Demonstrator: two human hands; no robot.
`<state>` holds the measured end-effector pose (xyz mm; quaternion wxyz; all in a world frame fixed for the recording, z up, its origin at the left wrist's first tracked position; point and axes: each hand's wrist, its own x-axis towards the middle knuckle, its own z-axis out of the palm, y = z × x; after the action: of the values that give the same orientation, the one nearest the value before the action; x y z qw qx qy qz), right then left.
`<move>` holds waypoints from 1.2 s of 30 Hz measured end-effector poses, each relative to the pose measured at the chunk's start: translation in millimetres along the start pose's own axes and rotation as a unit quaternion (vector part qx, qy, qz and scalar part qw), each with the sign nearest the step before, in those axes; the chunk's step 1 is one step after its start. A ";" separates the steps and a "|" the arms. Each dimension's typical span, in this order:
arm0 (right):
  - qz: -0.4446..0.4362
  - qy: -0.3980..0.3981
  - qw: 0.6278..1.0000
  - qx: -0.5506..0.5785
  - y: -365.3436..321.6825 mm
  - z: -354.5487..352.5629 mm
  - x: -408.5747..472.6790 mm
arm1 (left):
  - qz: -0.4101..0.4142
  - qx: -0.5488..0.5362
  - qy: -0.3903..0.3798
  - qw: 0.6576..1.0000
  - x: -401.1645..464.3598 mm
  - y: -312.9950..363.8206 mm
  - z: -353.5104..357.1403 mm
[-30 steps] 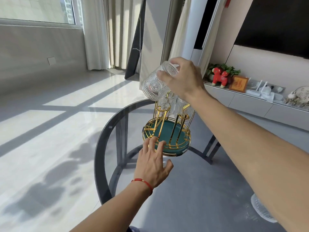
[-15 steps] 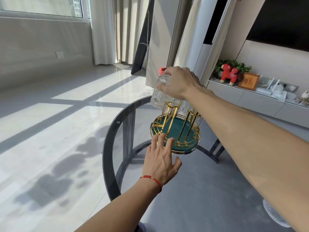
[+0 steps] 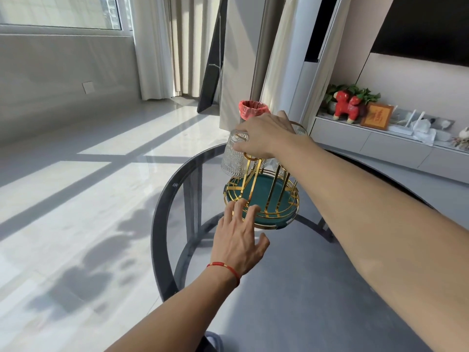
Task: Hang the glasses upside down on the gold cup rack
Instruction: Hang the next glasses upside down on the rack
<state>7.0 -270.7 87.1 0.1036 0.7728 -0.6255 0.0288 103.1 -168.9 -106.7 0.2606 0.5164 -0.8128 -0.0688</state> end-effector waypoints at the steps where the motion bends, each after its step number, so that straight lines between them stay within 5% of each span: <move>1: -0.008 0.009 1.000 0.011 0.6 0.2 -5.4 | 0.002 -0.001 0.002 1.000 -0.3 -0.5 0.0; 8: -0.049 0.172 0.967 0.180 -0.2 27.6 -101.6 | 0.017 0.031 0.012 0.999 1.7 -3.0 -3.3; 15: 0.004 0.217 0.946 0.242 10.5 58.5 -263.5 | 0.046 0.059 0.091 0.993 -8.2 23.4 -17.5; 19: 0.119 0.275 0.918 0.260 44.6 64.8 -339.2 | 0.138 -0.073 0.059 0.986 -23.0 84.6 -26.5; 25: 0.355 0.367 0.804 0.306 75.7 59.2 -394.9 | 0.160 -0.246 -0.102 0.951 -51.7 156.2 -25.2; 28: 0.469 0.322 0.734 0.371 84.3 63.1 -406.9 | 0.147 -0.286 -0.165 0.932 -53.1 187.5 -9.9; 31: 0.525 0.195 0.697 0.448 90.3 68.4 -408.3 | 0.125 -0.312 -0.200 0.921 -46.7 211.9 7.2; 36: 0.481 0.067 0.740 0.466 88.8 75.4 -404.7 | 0.084 -0.386 -0.251 0.884 -41.6 223.2 26.0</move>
<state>-173.1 85.9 -46.0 -0.2558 0.3169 -0.8141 0.4140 -75.4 -34.5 -58.5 0.2310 0.2704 -0.8007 -0.4821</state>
